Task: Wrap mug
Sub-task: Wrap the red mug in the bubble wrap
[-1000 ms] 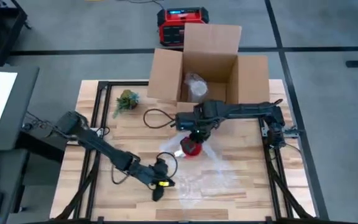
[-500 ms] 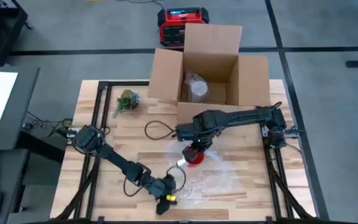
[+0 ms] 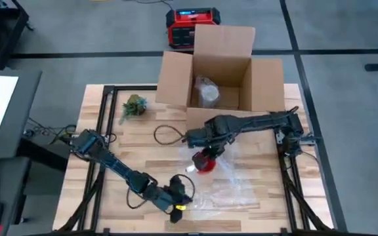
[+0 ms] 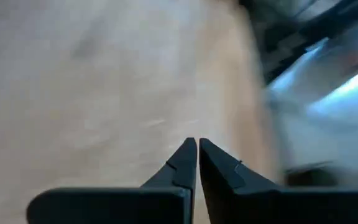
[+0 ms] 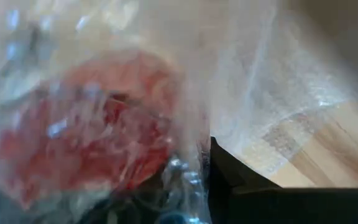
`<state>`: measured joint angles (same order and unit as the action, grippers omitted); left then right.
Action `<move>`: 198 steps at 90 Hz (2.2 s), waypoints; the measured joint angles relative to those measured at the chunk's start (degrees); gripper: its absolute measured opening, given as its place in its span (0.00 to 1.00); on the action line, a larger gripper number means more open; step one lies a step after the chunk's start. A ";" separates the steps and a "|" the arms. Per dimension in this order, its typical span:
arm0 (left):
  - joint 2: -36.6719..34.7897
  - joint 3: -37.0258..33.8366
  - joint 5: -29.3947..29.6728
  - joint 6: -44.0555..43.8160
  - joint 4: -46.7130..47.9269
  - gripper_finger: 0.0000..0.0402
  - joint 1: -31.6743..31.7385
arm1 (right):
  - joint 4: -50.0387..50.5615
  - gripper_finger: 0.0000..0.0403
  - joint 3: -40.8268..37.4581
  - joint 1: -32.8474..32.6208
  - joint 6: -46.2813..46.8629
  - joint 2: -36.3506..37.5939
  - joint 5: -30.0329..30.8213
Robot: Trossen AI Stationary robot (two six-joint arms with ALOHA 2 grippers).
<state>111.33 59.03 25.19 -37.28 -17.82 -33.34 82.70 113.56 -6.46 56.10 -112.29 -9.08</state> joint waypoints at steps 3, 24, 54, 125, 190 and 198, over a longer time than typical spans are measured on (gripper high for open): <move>0.74 1.13 0.27 0.25 0.05 0.00 0.85 | 0.00 0.00 0.52 0.19 -0.22 0.00 0.09; 8.19 7.04 -9.36 -1.21 7.23 0.00 4.34 | 2.68 0.00 1.79 0.45 -0.69 -0.09 -0.39; 8.47 9.52 -27.52 -0.35 12.99 0.00 1.04 | 2.03 0.00 -1.97 0.04 -1.73 -0.68 -1.29; 8.02 9.38 -38.90 -3.12 15.47 0.00 -1.90 | 7.32 0.00 -0.51 -2.60 -1.55 0.22 14.56; -7.62 9.18 -32.67 -0.72 39.05 0.00 -0.75 | 1.99 0.00 -0.53 -4.07 -10.44 -9.09 10.72; -10.44 9.18 -32.24 -1.54 43.42 0.00 -1.81 | 1.46 0.00 -0.53 -4.29 -11.62 -9.83 10.83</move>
<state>100.89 68.20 -7.05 -38.82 25.59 -35.16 84.16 113.03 -10.75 44.47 -122.12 1.75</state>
